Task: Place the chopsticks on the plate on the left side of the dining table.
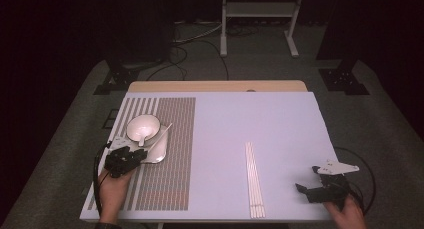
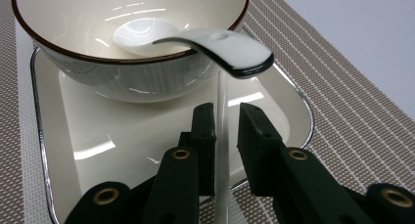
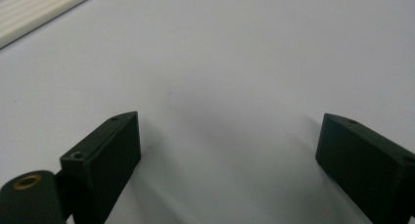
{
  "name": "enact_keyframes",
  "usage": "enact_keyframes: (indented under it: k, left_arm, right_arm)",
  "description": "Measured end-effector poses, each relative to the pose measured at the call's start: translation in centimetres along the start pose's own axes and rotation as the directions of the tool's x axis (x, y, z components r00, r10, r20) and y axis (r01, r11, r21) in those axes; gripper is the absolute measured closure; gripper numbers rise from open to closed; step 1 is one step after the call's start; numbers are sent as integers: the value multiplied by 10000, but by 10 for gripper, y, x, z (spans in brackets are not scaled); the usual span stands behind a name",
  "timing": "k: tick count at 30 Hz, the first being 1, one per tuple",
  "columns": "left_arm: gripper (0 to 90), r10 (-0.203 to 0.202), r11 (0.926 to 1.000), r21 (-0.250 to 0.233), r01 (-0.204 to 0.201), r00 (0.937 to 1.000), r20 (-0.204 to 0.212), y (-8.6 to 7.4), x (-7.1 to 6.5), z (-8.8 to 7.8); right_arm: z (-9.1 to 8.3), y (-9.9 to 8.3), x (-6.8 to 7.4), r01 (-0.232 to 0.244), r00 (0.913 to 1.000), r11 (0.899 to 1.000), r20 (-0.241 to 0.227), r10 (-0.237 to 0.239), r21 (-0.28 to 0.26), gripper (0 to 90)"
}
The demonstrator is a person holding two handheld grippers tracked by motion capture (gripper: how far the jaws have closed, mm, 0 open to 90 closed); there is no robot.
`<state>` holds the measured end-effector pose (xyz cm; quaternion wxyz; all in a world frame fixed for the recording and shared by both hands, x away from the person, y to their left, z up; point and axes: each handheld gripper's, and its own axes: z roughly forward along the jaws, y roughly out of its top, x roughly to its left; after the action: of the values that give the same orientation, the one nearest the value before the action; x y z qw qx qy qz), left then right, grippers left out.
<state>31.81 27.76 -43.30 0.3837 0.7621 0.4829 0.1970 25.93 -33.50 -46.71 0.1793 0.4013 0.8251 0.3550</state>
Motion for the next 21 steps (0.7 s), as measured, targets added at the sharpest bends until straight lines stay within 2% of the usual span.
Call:
enact_keyframes:
  k: [10,15,21]
  left_arm:
    - [676,28,9998,-190,-24,9998,191,2,-10,-4]
    - [610,-108,9996,-267,120,9990,435,3,-15,-5]
    - [519,-80,9996,-275,99,9977,680,4,-23,-4]
  right_arm:
    - [0,0,0,-2,10000,10000,-1,2,2,80]
    - [0,0,0,-7,10000,10000,0,7,0,80]
    - [0,0,0,-1,10000,10000,-1,1,2,80]
